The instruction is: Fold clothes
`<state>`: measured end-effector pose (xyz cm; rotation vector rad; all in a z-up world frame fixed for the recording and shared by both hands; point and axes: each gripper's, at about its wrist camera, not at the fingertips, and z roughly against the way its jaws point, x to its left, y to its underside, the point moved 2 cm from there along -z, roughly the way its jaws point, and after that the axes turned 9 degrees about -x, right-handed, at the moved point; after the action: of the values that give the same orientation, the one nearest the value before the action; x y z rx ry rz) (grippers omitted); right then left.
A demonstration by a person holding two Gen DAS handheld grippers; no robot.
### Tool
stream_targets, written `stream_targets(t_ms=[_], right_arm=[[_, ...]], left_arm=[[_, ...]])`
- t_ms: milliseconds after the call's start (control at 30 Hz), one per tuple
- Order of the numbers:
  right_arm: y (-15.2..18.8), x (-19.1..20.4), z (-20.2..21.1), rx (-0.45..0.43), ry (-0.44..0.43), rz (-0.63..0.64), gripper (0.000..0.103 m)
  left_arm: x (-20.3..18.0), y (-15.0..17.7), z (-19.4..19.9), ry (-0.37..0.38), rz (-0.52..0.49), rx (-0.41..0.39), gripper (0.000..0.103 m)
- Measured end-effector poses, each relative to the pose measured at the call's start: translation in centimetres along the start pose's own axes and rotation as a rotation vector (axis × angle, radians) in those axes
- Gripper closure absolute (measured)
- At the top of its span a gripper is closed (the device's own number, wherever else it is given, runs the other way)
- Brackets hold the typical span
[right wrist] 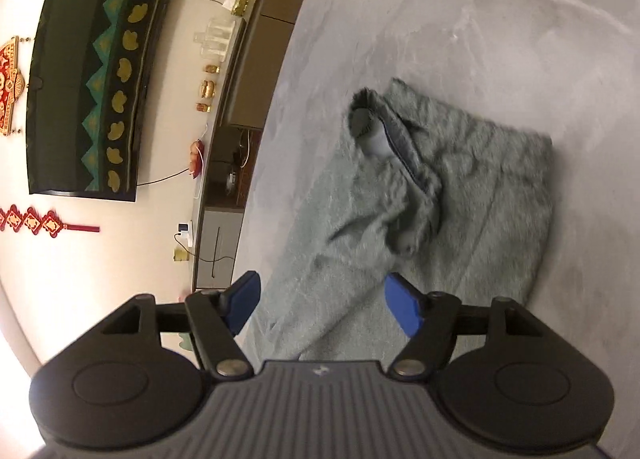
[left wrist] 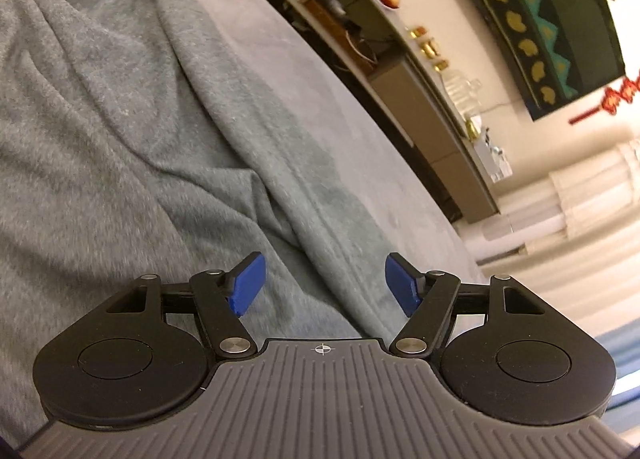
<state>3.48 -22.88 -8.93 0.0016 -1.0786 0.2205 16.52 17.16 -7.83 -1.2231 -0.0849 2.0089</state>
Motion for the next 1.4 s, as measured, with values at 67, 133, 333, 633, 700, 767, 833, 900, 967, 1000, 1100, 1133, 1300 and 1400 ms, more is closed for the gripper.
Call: stream_targets(t_ms=[67, 133, 333, 633, 700, 767, 833, 900, 967, 1000, 1100, 1133, 1300, 1400], right_arm=[[0.6, -0.3, -0.5, 0.009, -0.008, -0.025, 0.031], [0.3, -0.3, -2.3, 0.021, -0.002, -0.041, 0.031], [-1.6, -0.5, -6.5, -0.012, 0.052, -0.036, 0.095], [1.3, 3.6, 0.5, -0.043, 0.025, 0.452, 0.101], [1.9, 4.7, 0.5, 0.001, 0.107, 0.649, 0.094], [3.1, 6.1, 0.6, 0.011, 0.2, 0.889, 0.068], [4.9, 7.6, 0.6, -0.008, 0.265, 1.139, 0.047], [6.8, 8.4, -0.4, 0.003, 0.282, 1.328, 0.038], [8.4, 8.2, -2.5, 0.07, 0.28, 1.452, 0.034], [9.2, 8.2, -3.5, 0.103, 0.279, 1.513, 0.034], [11.0, 7.3, -6.9, 0.201, 0.302, 1.663, 0.043], [11.0, 6.6, -8.2, 0.245, 0.326, 1.687, 0.06], [9.9, 9.5, -5.2, 0.101, 0.244, 1.741, 0.101], [10.2, 11.2, -1.2, -0.01, 0.154, 1.756, 0.101]], left_arm=[[0.2, -0.6, -0.7, 0.002, 0.013, -0.003, 0.04], [0.3, -1.1, -1.6, 0.003, 0.031, -0.002, 0.04], [-0.4, -1.1, -4.1, -0.015, 0.06, 0.029, 0.039], [-1.0, -0.5, -5.8, -0.051, 0.044, 0.049, 0.036], [-1.0, -0.3, -5.4, -0.051, 0.045, 0.046, 0.036], [-1.2, 0.0, -4.9, -0.046, 0.045, 0.043, 0.036], [-1.6, 0.3, -4.3, -0.033, 0.041, 0.042, 0.036], [-2.3, 0.7, -3.9, -0.02, 0.036, 0.048, 0.035], [-3.1, 1.1, -3.9, -0.009, 0.031, 0.062, 0.035], [-3.7, 1.3, -4.0, -0.003, 0.025, 0.072, 0.035], [-5.6, 2.4, -4.5, 0.008, -0.004, 0.099, 0.035], [-6.1, 2.8, -4.7, 0.01, -0.011, 0.11, 0.035], [-8.4, 4.2, -5.6, 0.019, -0.056, 0.153, 0.031], [-9.0, 4.6, -6.6, 0.004, -0.064, 0.157, 0.027]])
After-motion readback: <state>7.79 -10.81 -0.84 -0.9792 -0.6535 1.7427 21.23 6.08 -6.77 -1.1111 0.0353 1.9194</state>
